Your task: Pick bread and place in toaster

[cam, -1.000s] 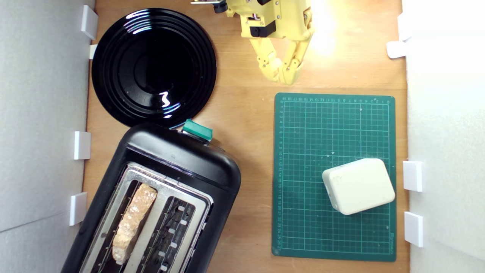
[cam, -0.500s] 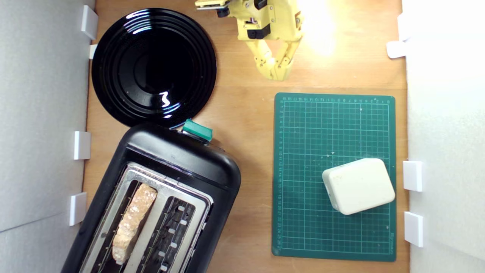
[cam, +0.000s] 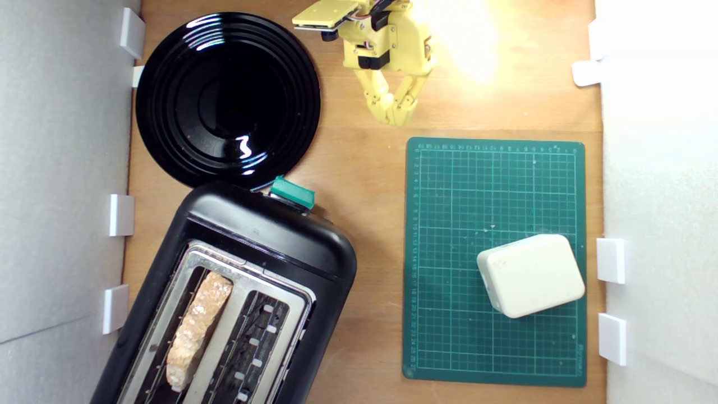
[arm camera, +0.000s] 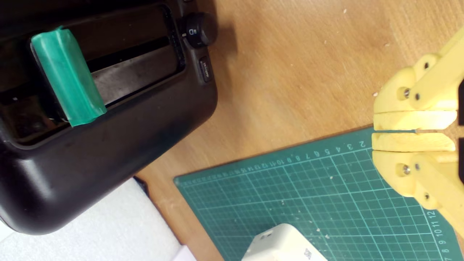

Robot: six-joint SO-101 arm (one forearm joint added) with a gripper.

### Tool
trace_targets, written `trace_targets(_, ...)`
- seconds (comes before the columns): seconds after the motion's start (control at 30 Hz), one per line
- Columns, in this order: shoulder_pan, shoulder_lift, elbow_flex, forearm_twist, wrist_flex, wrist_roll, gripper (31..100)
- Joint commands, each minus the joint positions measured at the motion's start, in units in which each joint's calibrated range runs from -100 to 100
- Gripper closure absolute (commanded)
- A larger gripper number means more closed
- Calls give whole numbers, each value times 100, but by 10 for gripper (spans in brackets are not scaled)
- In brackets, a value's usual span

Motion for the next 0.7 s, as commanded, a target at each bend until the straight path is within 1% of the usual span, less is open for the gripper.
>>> trace_targets(0.0, 8, -52, 153, 191, -40, 33, 984)
trace_targets(0.07, 0, -60, 398, 263, -49, 33, 984)
trace_targets(0.4, -8, -76, 916, 272, -57, 33, 984)
trace_targets(0.67, 8, -76, 961, 281, -66, 169, 979)
